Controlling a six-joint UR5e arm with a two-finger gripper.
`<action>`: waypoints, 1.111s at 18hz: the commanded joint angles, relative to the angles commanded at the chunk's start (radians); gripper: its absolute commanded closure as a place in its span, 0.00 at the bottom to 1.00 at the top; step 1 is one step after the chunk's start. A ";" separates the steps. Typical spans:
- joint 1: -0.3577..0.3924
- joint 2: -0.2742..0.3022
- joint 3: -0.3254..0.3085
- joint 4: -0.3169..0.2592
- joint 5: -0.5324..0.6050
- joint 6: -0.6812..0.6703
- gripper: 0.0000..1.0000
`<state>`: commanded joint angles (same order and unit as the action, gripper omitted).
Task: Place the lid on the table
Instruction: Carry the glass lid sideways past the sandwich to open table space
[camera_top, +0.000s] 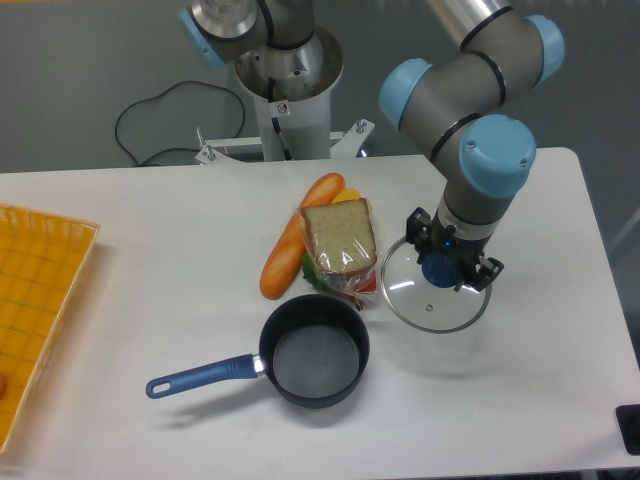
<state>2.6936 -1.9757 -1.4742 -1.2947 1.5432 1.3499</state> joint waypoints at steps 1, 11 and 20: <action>0.002 -0.003 0.000 0.002 0.000 0.002 0.37; 0.068 -0.063 -0.009 0.097 0.000 0.100 0.37; 0.072 -0.107 -0.014 0.163 0.000 0.103 0.37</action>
<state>2.7658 -2.0831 -1.4879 -1.1321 1.5432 1.4527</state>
